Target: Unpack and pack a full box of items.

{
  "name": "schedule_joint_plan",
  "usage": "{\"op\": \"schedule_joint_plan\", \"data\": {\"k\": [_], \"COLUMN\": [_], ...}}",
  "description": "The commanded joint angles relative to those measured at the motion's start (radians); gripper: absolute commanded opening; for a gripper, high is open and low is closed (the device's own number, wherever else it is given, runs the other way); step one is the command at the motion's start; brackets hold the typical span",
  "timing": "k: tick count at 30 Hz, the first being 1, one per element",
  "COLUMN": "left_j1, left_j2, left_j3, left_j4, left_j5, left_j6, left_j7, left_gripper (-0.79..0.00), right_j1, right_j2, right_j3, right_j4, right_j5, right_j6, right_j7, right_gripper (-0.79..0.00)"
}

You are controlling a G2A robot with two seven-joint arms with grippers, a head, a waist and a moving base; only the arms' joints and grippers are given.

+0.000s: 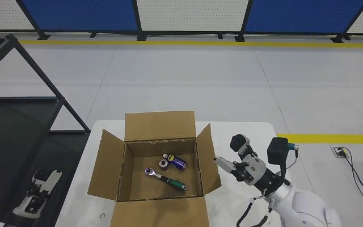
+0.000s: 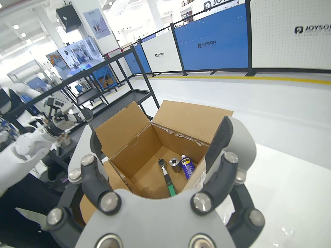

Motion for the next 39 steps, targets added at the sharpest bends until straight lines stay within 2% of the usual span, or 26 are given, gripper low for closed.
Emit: {"op": "schedule_joint_plan", "data": {"k": [1, 10, 13, 19, 30, 39], "left_j1": [0.000, 0.001, -0.010, -0.042, -0.060, -0.056], "left_j2": [0.000, 0.000, 0.003, 0.012, 0.019, 0.022], "left_j3": [-0.001, 0.005, 0.031, 0.064, 0.103, 0.136], "left_j4": [-0.001, 0.006, 0.022, 0.041, 0.003, -0.017], "left_j5": [0.001, 0.004, 0.032, 0.039, 0.015, 0.003], "left_j6": [0.000, 0.010, 0.033, 0.020, 0.017, 0.018], "left_j7": [0.000, -0.005, -0.033, -0.095, -0.122, -0.127], "left_gripper": [0.000, 0.000, 0.000, 0.000, 0.000, 0.000], "right_j1": [0.000, -0.004, 0.014, 0.099, 0.189, 0.268], "right_j2": [0.000, 0.001, 0.006, 0.022, 0.038, 0.038], "right_j3": [-0.001, -0.009, -0.036, -0.057, -0.177, -0.298], "right_j4": [0.000, 0.006, 0.044, 0.132, 0.268, 0.416], "right_j5": [-0.001, -0.003, 0.051, 0.186, 0.447, 0.456], "right_j6": [0.002, 0.004, 0.060, 0.175, 0.120, 0.097], "right_j7": [0.000, 0.009, 0.085, 0.289, 0.466, 0.411], "right_gripper": [0.000, 0.000, 0.000, 0.000, 0.000, 0.000]}}
